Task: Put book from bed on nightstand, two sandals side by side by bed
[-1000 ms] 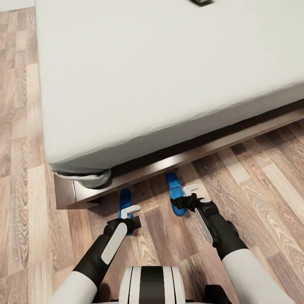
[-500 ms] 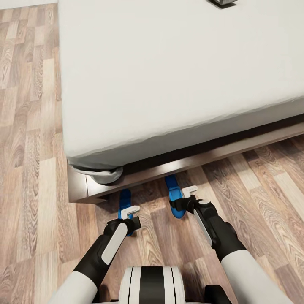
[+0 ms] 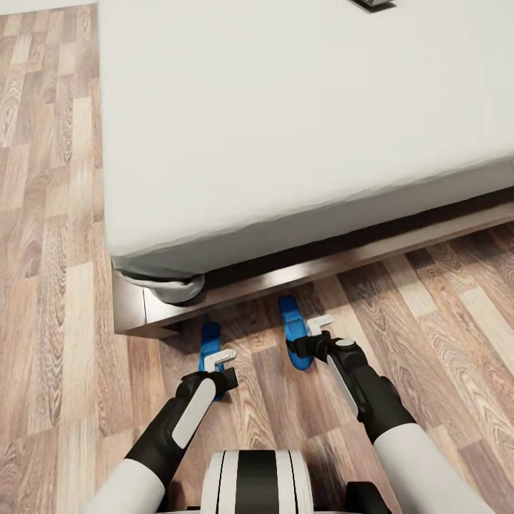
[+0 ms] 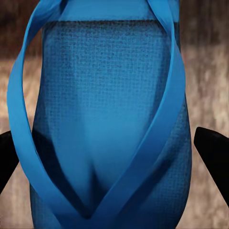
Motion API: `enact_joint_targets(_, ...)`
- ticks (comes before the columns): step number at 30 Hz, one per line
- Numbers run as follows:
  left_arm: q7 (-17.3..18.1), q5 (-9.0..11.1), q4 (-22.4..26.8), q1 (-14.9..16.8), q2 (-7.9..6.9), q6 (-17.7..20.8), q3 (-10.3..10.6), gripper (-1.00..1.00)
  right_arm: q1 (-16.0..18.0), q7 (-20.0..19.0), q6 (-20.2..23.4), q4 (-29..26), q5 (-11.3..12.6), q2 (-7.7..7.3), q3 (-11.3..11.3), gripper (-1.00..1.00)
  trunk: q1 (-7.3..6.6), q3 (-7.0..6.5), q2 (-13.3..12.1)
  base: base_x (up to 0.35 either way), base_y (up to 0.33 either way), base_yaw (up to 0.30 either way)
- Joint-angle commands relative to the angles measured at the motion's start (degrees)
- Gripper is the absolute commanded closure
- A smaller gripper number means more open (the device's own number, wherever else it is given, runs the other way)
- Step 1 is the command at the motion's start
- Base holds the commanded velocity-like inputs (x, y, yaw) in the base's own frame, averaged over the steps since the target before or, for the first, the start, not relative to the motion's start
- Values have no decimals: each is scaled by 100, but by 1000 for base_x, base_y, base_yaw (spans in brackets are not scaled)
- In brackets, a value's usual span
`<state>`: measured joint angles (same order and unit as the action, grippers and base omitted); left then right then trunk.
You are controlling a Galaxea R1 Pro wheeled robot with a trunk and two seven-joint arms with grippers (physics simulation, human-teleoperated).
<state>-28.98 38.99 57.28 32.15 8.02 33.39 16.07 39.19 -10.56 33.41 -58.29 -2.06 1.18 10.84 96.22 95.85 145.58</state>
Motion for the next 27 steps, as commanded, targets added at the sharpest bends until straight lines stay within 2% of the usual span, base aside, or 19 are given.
enact_joint_targets(1,-54,56,6,2,-2,5,10,100,-2,-25,27,-7,-23,2,0,100,-1,3,1,-15,-9,0)
enact_joint_targets(10,-55,51,-5,2,-2,-6,10,100,-28,-25,26,-7,-23,5,7,100,-1,3,1,-93,-44,0)
enact_joint_targets(21,-55,32,-73,2,-7,-130,14,100,-49,-9,25,-7,-15,5,187,100,-1,3,1,-17,-8,0)
enact_joint_targets(22,-55,30,-91,2,-8,-144,15,-100,-50,-9,25,-7,-15,5,189,100,-1,3,1,-2,-1,0)
enact_joint_targets(27,-53,29,-156,2,-3,-203,20,-100,-51,-8,25,-8,-14,5,197,100,-1,3,1,0,0,0)
